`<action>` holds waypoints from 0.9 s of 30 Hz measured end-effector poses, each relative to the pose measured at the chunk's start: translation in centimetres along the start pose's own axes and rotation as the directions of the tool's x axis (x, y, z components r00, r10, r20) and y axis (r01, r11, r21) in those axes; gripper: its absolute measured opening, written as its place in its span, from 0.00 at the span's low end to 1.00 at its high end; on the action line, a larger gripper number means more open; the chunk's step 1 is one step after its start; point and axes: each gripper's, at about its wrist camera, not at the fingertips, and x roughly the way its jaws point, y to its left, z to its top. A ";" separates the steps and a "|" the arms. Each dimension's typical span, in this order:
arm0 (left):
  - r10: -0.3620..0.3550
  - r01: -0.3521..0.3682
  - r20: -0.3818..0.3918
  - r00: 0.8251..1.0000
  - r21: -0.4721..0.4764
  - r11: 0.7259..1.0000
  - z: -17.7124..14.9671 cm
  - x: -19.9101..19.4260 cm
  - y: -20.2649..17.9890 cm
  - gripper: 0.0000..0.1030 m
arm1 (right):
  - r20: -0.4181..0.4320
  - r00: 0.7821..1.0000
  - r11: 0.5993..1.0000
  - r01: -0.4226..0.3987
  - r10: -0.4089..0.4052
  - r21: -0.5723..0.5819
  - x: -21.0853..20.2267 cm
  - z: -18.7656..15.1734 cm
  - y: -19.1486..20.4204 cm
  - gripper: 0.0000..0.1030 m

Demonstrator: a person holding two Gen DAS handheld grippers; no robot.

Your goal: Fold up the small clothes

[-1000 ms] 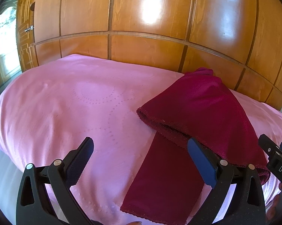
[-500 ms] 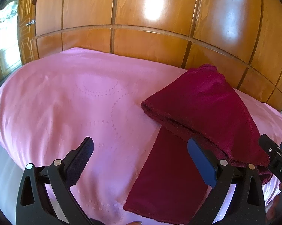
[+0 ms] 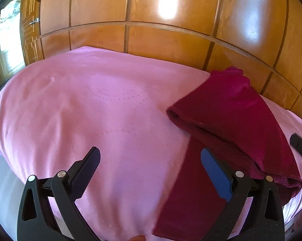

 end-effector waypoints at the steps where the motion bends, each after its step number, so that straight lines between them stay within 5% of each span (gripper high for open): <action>1: 0.002 -0.002 0.003 1.000 -0.006 1.000 0.0 0.0 0.3 0.96 | 0.006 0.999 0.999 -0.037 0.037 -0.020 0.2 0.5 0.5 0.98; 4: 0.001 -0.001 0.000 1.000 -0.034 0.999 0.1 0.1 1.7 0.96 | -0.011 0.990 0.988 -0.142 0.142 -0.055 1.2 1.8 2.1 0.97; 6: -0.002 0.001 -0.007 1.000 -0.052 0.999 -0.1 0.1 2.5 0.96 | -0.023 0.978 0.972 -0.210 0.209 -0.102 2.1 2.6 4.0 0.86; 9: 0.004 -0.006 -0.022 1.000 -0.066 0.998 -0.4 0.3 3.5 0.96 | -0.072 0.953 0.935 -0.303 0.295 -0.182 3.9 3.5 7.3 0.74; 12: 0.006 -0.009 -0.036 0.999 -0.082 0.997 -0.8 0.5 4.3 0.96 | -0.154 0.927 0.884 -0.372 0.341 -0.281 6.7 3.8 11.6 0.72; 14: 0.001 -0.005 -0.040 0.999 -0.090 0.996 -1.1 0.4 4.9 0.96 | -0.207 0.925 0.851 -0.376 0.320 -0.367 8.7 3.5 14.7 0.72; 16: -0.002 -0.002 -0.041 0.999 -0.095 0.995 -1.3 0.3 5.3 0.96 | -0.232 0.947 0.810 -0.312 0.223 -0.496 11.0 2.5 17.5 0.68; 18: -0.017 0.013 -0.043 0.999 -0.098 0.995 -1.3 0.2 5.5 0.96 | -0.292 0.945 0.779 -0.291 0.145 -0.555 13.1 1.2 18.7 0.43; 19: -0.023 0.018 -0.043 0.999 -0.097 0.995 -1.3 0.1 5.6 0.96 | -0.323 0.932 0.782 -0.321 0.163 -0.535 13.7 1.0 18.6 0.38; 20: -0.029 0.025 -0.041 0.999 -0.094 0.995 -1.3 0.1 5.6 0.96 | -0.310 0.935 0.786 -0.320 0.173 -0.529 13.4 1.2 18.2 0.07; 27: -0.116 0.115 -0.037 0.993 -0.030 0.993 -1.0 -0.1 3.4 0.96 | -0.114 0.963 0.906 -0.270 0.245 -0.328 7.8 7.2 9.8 0.06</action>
